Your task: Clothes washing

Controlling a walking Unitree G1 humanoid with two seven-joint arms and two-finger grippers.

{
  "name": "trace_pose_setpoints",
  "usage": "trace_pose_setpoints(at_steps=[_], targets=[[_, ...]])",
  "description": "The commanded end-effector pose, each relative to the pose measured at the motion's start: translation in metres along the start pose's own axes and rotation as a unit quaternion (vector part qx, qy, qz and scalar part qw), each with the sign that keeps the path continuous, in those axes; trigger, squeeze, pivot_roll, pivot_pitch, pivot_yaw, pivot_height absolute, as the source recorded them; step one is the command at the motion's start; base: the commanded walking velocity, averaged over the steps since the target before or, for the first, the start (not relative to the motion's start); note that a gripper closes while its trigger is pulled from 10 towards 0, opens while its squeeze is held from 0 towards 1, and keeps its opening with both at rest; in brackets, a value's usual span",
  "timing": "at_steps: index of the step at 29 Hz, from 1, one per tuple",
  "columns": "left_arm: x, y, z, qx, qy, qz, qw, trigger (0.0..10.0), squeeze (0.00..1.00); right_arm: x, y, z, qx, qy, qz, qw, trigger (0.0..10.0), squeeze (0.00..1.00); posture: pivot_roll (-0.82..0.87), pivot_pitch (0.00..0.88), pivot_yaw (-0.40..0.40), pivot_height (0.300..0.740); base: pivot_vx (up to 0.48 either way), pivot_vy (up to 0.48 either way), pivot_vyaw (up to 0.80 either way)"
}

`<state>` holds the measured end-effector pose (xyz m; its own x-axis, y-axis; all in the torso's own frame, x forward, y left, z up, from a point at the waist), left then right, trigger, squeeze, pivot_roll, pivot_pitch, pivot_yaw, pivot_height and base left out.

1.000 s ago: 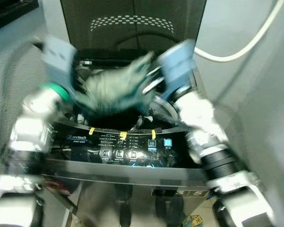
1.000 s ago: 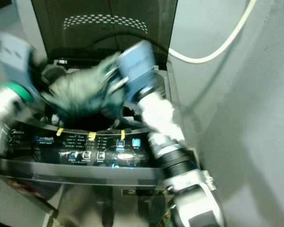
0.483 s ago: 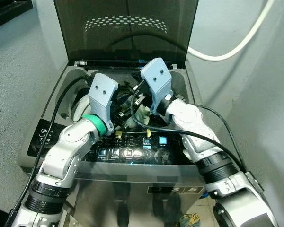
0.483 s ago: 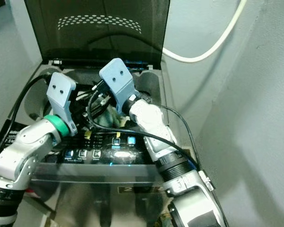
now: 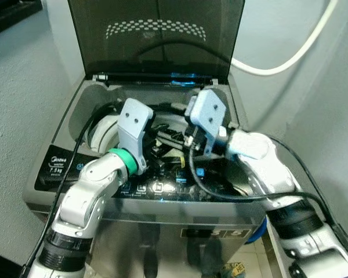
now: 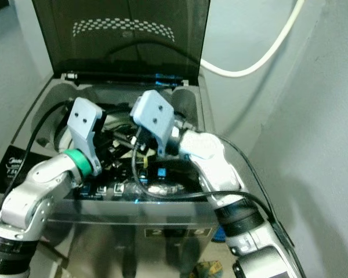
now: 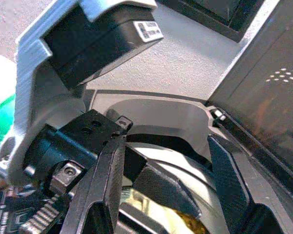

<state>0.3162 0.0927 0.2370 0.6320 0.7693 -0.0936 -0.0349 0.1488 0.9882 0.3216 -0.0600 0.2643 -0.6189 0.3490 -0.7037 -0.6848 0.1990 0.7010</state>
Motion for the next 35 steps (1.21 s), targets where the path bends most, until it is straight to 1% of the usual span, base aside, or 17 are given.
trace_pose_setpoints(at_steps=[1, 3, 5, 6, 7, 8, 13, 15, 16, 17, 20, 26, 29, 31, 33, 34, 35], targets=[[-0.008, 0.017, -0.003, -0.045, -0.014, 0.020, 0.999, 10.0, 0.00, 0.002, -0.011, -0.007, 0.013, -0.020, 0.038, 0.999, 10.0, 0.00, 0.09, 0.022, 0.069, 0.740, 0.000, 0.000, 0.00], [-0.011, 0.018, -0.005, -0.052, -0.016, 0.038, 0.998, 10.0, 0.00, -0.026, -0.005, -0.019, -0.019, -0.142, 0.063, 0.988, 10.0, 0.00, 0.09, 0.022, 0.068, 0.740, 0.000, 0.000, 0.00], [-0.011, 0.018, -0.005, -0.052, -0.016, 0.038, 0.998, 10.0, 0.00, -0.026, -0.005, -0.019, -0.019, -0.142, 0.063, 0.988, 10.0, 0.00, 0.09, 0.022, 0.068, 0.740, 0.000, 0.000, 0.00], [-0.013, 0.019, -0.006, -0.054, -0.017, 0.043, 0.997, 10.0, 0.00, -0.039, -0.001, -0.027, -0.039, -0.205, 0.085, 0.974, 10.0, 0.00, 0.10, 0.022, 0.073, 0.740, 0.000, 0.000, 0.00], [-0.013, 0.019, -0.006, -0.054, -0.017, 0.043, 0.997, 10.0, 0.00, -0.039, -0.001, -0.027, -0.039, -0.205, 0.085, 0.974, 10.0, 0.00, 0.10, 0.022, 0.073, 0.740, 0.000, 0.000, 0.00], [-0.013, 0.019, -0.006, -0.058, -0.015, 0.046, 0.997, 10.0, 0.00, -0.047, 0.001, -0.035, -0.053, -0.254, 0.103, 0.960, 10.0, 0.00, 0.09, 0.022, 0.075, 0.740, 0.000, 0.000, 0.00], [-0.010, 0.025, -0.004, -0.076, -0.001, 0.047, 0.996, 10.0, 0.00, -0.050, 0.001, -0.040, -0.053, -0.291, 0.103, 0.950, 10.0, 0.00, 0.09, 0.015, 0.079, 0.740, 0.000, 0.000, 0.00], [-0.019, 0.022, -0.004, -0.062, -0.037, 0.057, 0.996, 10.0, 0.00, -0.055, 0.001, -0.041, -0.058, -0.317, 0.106, 0.941, 10.0, 0.00, 0.09, 0.012, 0.076, 0.740, 0.000, 0.000, 0.00], [-0.043, 0.011, -0.010, -0.021, -0.139, 0.069, 0.988, 10.0, 0.00, -0.072, 0.004, -0.052, -0.081, -0.395, 0.123, 0.907, 10.0, 0.00, 0.09, 0.010, 0.077, 0.740, 0.000, 0.000, 0.00], [-0.053, 0.006, -0.015, -0.006, -0.177, 0.068, 0.982, 10.0, 0.00, -0.079, 0.008, -0.061, -0.107, -0.422, 0.142, 0.889, 10.0, 0.00, 0.10, 0.009, 0.079, 0.740, 0.000, 0.000, 0.00], [-0.060, 0.004, -0.019, 0.001, -0.199, 0.066, 0.978, 10.0, 0.00, -0.083, 0.013, -0.071, -0.145, -0.434, 0.166, 0.873, 10.0, 0.00, 0.10, 0.009, 0.081, 0.740, 0.000, 0.000, 0.00], [-0.058, 0.003, -0.019, -0.001, -0.191, 0.086, 0.978, 10.0, 0.00, -0.075, 0.020, -0.077, -0.188, -0.411, 0.198, 0.870, 10.0, 0.00, 0.10, 0.006, 0.084, 0.740, 0.000, 0.000, 0.00], [-0.040, 0.013, -0.008, -0.042, -0.112, 0.098, 0.988, 10.0, 0.00, -0.057, 0.012, -0.066, -0.143, -0.401, 0.188, 0.885, 10.0, 0.00, 0.10, 0.002, 0.092, 0.740, 0.000, 0.000, 0.00], [-0.040, 0.013, -0.008, -0.042, -0.112, 0.098, 0.988, 10.0, 0.00, -0.057, 0.012, -0.066, -0.143, -0.401, 0.188, 0.885, 10.0, 0.00, 0.10, 0.002, 0.092, 0.740, 0.000, 0.000, 0.00], [-0.014, 0.030, -0.002, -0.093, -0.016, 0.095, 0.991, 10.0, 0.00, -0.046, 0.002, -0.055, -0.077, -0.420, 0.147, 0.892, 10.0, 0.00, 0.09, 0.000, 0.094, 0.740, 0.000, 0.000, 0.00], [-0.014, 0.030, -0.002, -0.093, -0.016, 0.095, 0.991, 10.0, 0.00, -0.046, 0.002, -0.055, -0.077, -0.420, 0.147, 0.892, 10.0, 0.00, 0.09, 0.000, 0.094, 0.740, 0.000, 0.000, 0.00], [0.000, 0.040, -0.001, -0.117, 0.029, 0.092, 0.988, 10.0, 0.00, -0.042, -0.002, -0.051, -0.047, -0.434, 0.127, 0.891, 10.0, 0.00, 0.09, 0.000, 0.094, 0.740, 0.000, 0.000, 0.00]])
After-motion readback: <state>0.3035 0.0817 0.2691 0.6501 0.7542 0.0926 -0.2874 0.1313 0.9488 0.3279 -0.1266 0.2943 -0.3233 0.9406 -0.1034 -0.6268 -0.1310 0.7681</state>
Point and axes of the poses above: a point about 5 cm out from each wrist's last joint towards the gripper, its own z axis pointing out of the wrist towards the gripper, its own y axis along the axis of the wrist's last joint, x = y × z, the point moved 1 cm from there along z, pointing out of the wrist towards the gripper, and after that the axes turned 14 degrees about -z, right-handed, at the moved point
